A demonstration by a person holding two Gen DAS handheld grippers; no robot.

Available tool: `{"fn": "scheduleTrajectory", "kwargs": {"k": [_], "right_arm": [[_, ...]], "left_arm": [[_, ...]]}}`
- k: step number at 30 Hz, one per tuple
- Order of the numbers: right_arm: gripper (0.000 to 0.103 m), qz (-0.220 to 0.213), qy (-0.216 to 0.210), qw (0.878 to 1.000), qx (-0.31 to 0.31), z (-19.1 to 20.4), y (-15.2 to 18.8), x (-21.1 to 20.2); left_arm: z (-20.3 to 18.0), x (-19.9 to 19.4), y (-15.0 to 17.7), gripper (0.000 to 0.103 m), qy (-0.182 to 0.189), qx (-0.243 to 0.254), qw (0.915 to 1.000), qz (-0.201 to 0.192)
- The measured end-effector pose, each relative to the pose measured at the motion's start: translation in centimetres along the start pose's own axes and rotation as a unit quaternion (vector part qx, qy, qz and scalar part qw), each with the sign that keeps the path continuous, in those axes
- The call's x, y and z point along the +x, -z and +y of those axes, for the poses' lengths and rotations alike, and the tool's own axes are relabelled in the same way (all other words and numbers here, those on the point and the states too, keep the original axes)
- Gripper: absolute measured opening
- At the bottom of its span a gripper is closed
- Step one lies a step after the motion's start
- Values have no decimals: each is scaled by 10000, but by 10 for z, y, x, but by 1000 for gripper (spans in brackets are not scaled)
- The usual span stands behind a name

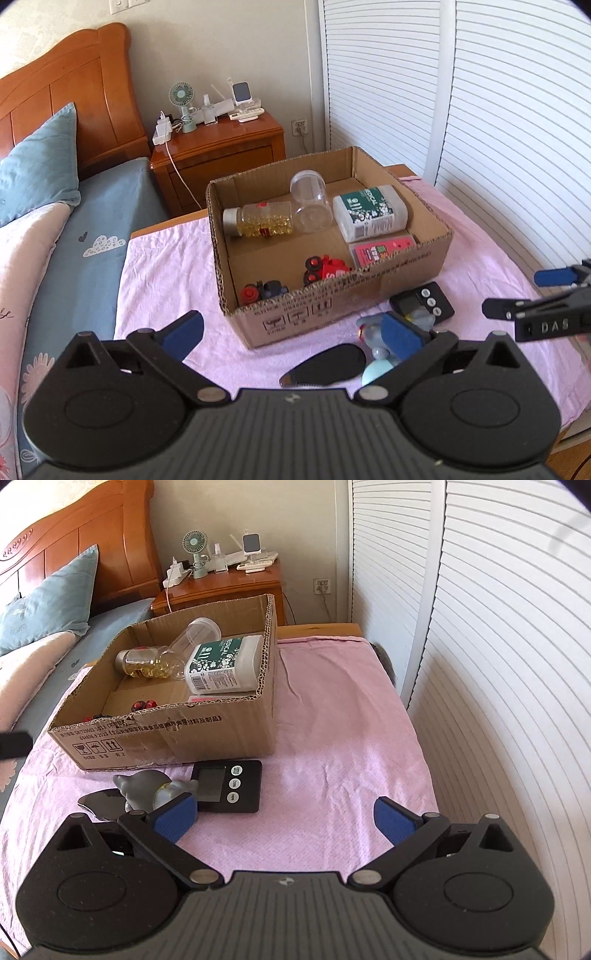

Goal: Organize rigid objects
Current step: 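Move right tool to mint-green ball while left moves toward black oval case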

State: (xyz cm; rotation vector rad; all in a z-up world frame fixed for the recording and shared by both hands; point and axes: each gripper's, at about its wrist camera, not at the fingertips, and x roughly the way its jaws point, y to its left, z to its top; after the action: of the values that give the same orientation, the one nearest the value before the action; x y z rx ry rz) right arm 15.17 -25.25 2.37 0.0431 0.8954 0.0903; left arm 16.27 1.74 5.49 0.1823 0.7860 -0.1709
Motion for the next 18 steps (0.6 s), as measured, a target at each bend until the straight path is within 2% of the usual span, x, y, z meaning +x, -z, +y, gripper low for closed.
{"fn": "scheduleTrajectory", "kwargs": {"k": [3, 7, 13, 18], "right_arm": [[103, 103, -8, 9999, -12, 2, 4, 7], [103, 237, -108, 9996, -139, 10, 10, 14], [103, 449, -601, 9960, -492, 35, 25, 24], [103, 585, -1015, 9880, -1003, 69, 43, 30]], "left_arm": [[-8, 0, 16, 102, -254, -31, 9997, 35], [-3, 11, 27, 102, -107, -351, 9990, 253], [8, 21, 37, 102, -305, -484, 9973, 466], [19, 23, 43, 102, -352, -573, 9965, 500]]}}
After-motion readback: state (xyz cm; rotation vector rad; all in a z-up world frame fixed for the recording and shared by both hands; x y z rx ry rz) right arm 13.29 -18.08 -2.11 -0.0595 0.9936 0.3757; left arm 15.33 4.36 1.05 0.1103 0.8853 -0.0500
